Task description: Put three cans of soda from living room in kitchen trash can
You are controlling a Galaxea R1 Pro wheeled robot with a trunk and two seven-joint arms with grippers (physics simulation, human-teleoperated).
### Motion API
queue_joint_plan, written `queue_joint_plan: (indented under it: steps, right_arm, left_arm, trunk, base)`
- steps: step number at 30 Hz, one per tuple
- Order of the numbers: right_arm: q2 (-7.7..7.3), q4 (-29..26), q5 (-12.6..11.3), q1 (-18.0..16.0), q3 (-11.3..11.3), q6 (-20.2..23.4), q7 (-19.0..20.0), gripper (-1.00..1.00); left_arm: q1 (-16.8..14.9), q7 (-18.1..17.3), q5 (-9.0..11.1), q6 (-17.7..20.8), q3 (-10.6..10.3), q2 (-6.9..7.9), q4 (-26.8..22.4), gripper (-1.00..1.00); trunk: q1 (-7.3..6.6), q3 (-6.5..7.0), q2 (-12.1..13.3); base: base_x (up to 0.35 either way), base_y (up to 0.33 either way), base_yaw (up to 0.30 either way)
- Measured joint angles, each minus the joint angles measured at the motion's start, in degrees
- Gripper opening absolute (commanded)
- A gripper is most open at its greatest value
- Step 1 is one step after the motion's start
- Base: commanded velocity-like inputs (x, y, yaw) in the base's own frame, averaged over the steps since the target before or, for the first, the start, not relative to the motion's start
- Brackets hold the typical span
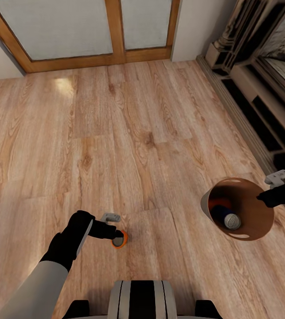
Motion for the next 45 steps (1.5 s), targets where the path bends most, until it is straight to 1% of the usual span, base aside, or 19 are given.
queue_joint_plan:
  steps: [5,9,14,21,27,36,37,38,41,45]
  right_arm:
    - [0.0,0.0,0.0,0.0,0.0,0.0,0.0,-1.0]
    - [0.0,-0.2,0.1,0.0,0.0,0.0,0.0,-1.0]
    - [0.0,-1.1,0.0,0.0,0.0,0.0,0.0,-1.0]
    - [0.07,-1.4,0.0,0.0,0.0,0.0,0.0,-1.0]
    - [0.09,-1.4,0.0,0.0,0.0,0.0,0.0,-1.0]
    - [0.14,-1.4,0.0,0.0,0.0,0.0,0.0,-1.0]
    - [0.15,-1.4,0.0,0.0,0.0,0.0,0.0,-1.0]
    - [0.16,-1.4,0.0,0.1,0.0,0.0,0.0,-1.0]
    - [0.11,-1.5,0.0,0.1,0.0,0.0,0.0,-1.0]
    - [0.15,-1.5,0.0,0.1,0.0,0.0,0.0,-1.0]
  left_arm:
    - [0.0,0.0,0.0,0.0,0.0,0.01,0.0,1.0]
    - [0.0,0.0,0.0,0.0,0.0,0.0,0.0,1.0]
    - [0.0,0.0,0.0,0.0,0.0,0.0,0.0,1.0]
    - [0.0,0.1,0.0,0.0,0.0,0.0,0.0,1.0]
    - [0.0,0.1,0.0,0.0,0.0,0.0,0.1,1.0]
    - [0.0,0.0,0.0,0.0,0.0,0.0,0.2,1.0]
    - [0.0,0.0,0.0,0.0,0.0,0.0,0.2,-1.0]
    - [0.0,0.0,0.2,0.0,0.0,0.0,0.2,-1.0]
    - [0.0,0.0,-0.2,-0.1,-0.1,0.0,0.2,-1.0]
    - [0.0,0.0,-0.1,-0.2,-0.1,0.0,0.1,-1.0]
  trunk:
    - [0.0,0.0,0.0]
    - [0.88,-0.72,-1.6]
    - [1.01,-1.83,-1.7]
    - [1.01,-1.83,-1.7]
    - [1.17,-3.16,-1.7]
    - [1.16,-3.16,-1.8]
    - [1.16,-3.16,-1.8]
    - [1.16,-3.16,-1.8]
    - [1.16,-3.16,-1.8]
    - [1.16,-3.16,-1.8]
  base:
    - [0.0,0.0,0.0]
    - [0.0,0.0,0.0]
    - [0.0,0.0,0.0]
    - [0.0,0.0,0.0]
    - [0.0,0.0,0.0]
    - [0.0,0.0,0.0]
    - [0.0,0.0,0.0]
    - [0.0,0.0,0.0]
    - [0.0,0.0,0.0]
    - [0.0,0.0,0.0]
